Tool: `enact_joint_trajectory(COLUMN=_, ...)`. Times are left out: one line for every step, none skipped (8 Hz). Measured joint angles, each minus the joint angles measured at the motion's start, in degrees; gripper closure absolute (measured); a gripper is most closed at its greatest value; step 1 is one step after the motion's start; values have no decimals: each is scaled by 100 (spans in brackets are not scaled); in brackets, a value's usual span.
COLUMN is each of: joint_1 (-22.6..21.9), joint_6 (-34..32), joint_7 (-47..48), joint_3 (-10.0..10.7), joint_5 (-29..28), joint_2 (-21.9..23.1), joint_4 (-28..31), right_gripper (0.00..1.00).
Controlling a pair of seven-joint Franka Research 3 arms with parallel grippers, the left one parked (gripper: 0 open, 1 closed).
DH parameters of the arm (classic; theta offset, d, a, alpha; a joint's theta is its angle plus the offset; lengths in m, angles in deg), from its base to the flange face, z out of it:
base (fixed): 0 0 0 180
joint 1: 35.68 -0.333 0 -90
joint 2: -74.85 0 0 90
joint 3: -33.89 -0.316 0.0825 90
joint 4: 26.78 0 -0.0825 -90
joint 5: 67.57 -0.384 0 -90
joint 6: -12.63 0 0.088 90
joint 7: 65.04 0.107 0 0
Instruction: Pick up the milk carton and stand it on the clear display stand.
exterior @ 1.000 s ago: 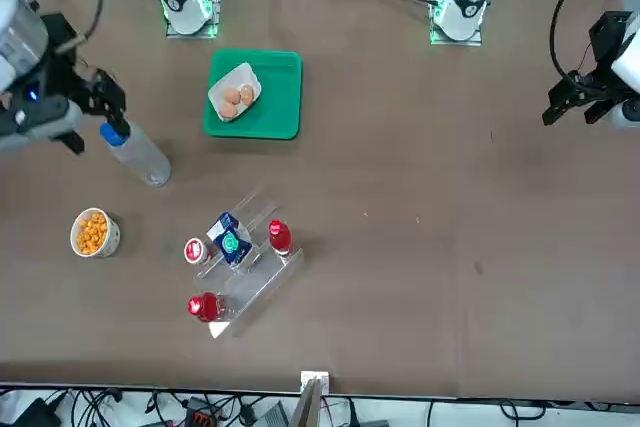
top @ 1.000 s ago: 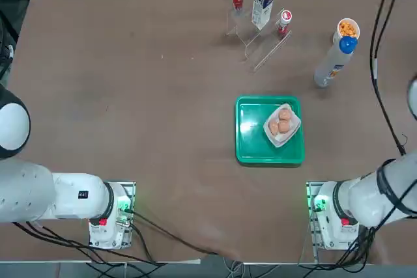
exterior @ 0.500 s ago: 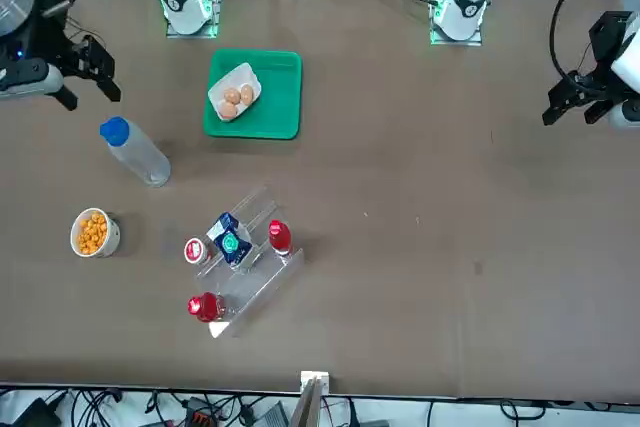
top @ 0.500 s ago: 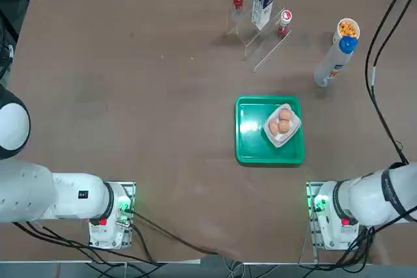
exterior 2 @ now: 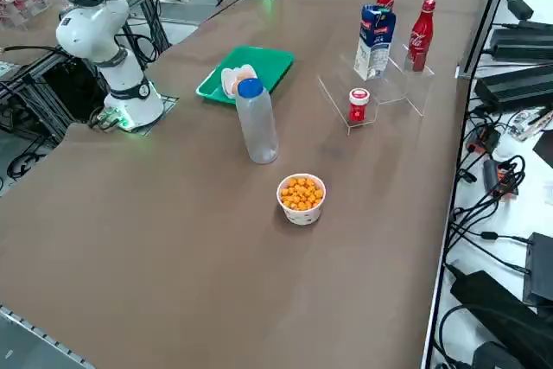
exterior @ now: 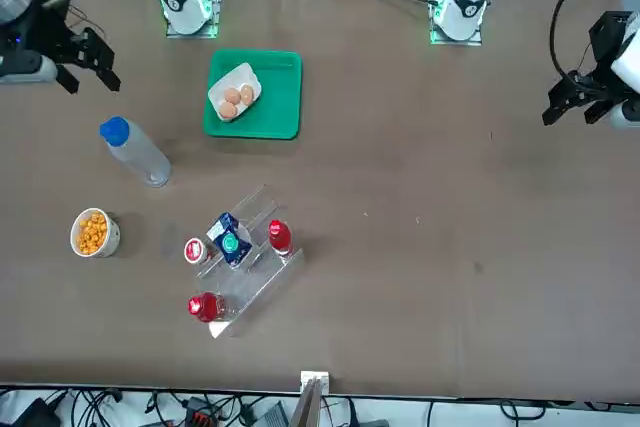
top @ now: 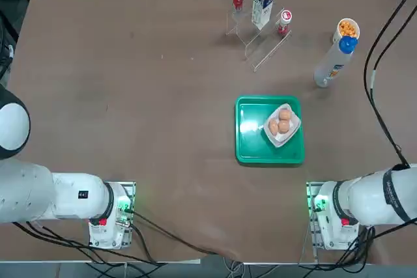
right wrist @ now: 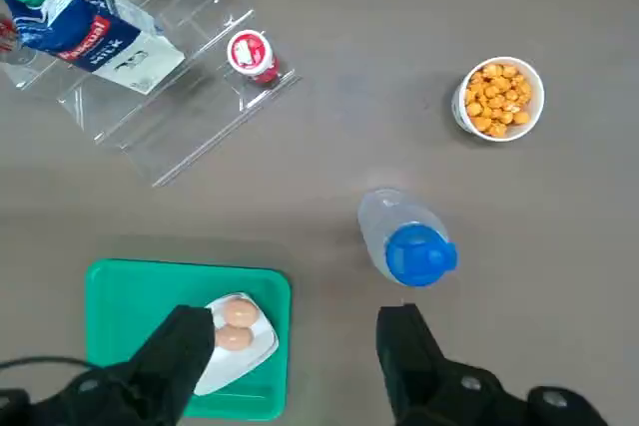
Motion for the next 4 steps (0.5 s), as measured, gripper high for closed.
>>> enact_joint_trajectory(joint_1=84, joint_6=2, joint_7=-12, joint_3=25, joint_5=0, joint_2=22, joint_4=4, right_gripper=0)
enact_joint_trajectory(joint_1=139, joint_6=4, joint_7=-19, joint_3=43, joint_5=0, joint_2=22, joint_4=4, right_gripper=0)
enact_joint_trajectory(joint_1=167, joint_6=8, joint_7=-20, joint_3=54, joint_5=0, joint_2=20, joint_4=5, right_gripper=0)
enact_joint_trajectory(joint_1=177, joint_6=16, joint_7=-21, joint_3=54, joint_5=-1, joint_2=16, joint_4=6, right_gripper=0)
